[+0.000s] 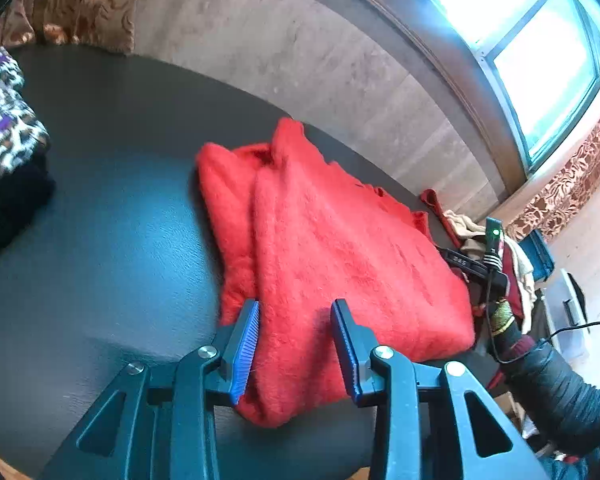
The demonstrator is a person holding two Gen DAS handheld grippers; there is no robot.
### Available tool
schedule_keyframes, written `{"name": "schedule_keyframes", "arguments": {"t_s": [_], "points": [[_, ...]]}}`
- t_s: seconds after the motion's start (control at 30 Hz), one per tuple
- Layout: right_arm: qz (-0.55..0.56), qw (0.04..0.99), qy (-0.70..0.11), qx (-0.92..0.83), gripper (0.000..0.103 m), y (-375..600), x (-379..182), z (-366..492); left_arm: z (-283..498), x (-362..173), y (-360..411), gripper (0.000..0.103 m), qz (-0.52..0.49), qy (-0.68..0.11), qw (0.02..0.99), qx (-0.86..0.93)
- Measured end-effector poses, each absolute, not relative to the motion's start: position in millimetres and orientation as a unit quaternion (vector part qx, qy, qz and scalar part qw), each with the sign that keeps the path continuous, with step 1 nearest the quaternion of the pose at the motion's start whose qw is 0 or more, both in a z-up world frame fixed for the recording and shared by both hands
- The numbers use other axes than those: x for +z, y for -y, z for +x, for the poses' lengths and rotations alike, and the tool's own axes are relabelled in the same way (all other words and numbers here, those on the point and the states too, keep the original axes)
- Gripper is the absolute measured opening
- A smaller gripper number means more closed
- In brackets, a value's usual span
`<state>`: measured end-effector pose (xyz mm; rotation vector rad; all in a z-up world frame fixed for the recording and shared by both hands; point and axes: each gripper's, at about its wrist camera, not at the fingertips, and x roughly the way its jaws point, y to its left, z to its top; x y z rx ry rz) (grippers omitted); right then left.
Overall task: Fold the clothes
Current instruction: 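Grasp the sweater with the left gripper and fold it toward the collar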
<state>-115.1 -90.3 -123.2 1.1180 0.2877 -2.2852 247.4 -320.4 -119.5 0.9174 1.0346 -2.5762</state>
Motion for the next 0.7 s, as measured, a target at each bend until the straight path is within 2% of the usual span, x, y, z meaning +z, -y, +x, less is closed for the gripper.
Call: {"name": "schedule_keyframes", "arguments": {"t_s": [0.03, 0.07, 0.17, 0.3, 0.4, 0.5, 0.63, 0.7], "points": [[0.419, 0.286, -0.107, -0.855, 0.065, 89.8, -123.2, -115.4, 243.9, -116.3, 316.5, 0.013, 0.313, -0.34, 0.106, -0.88], [0.419, 0.285, -0.106, -0.855, 0.065, 89.5, -123.2, -115.7, 240.1, -113.2, 313.7, 0.005, 0.315, -0.329, 0.105, -0.884], [0.42, 0.284, -0.106, -0.856, 0.067, 89.3, -122.6, -115.9, 244.1, -102.2, 310.8, 0.005, 0.317, -0.333, 0.08, -0.884], [0.419, 0.285, -0.106, -0.855, 0.069, 89.5, -122.9, -115.2, 249.0, -114.2, 313.0, 0.005, 0.401, -0.262, 0.124, -0.869], [0.419, 0.287, -0.107, -0.855, 0.07, 89.6, -123.5, -114.6, 251.6, -126.8, 317.4, 0.006, 0.411, -0.274, 0.126, -0.86], [0.418, 0.283, -0.107, -0.856, 0.073, 88.5, -123.7, -114.6, 256.6, -115.8, 322.0, 0.02, 0.384, -0.296, 0.146, -0.862], [0.421, 0.285, -0.104, -0.855, 0.073, 87.4, -124.2, -115.3, 263.3, -95.3, 325.5, 0.021, 0.34, -0.313, 0.191, -0.866], [0.422, 0.286, -0.103, -0.854, 0.073, 87.7, -124.0, -115.4, 254.1, -85.4, 319.5, 0.029, 0.318, -0.31, 0.186, -0.877]]}}
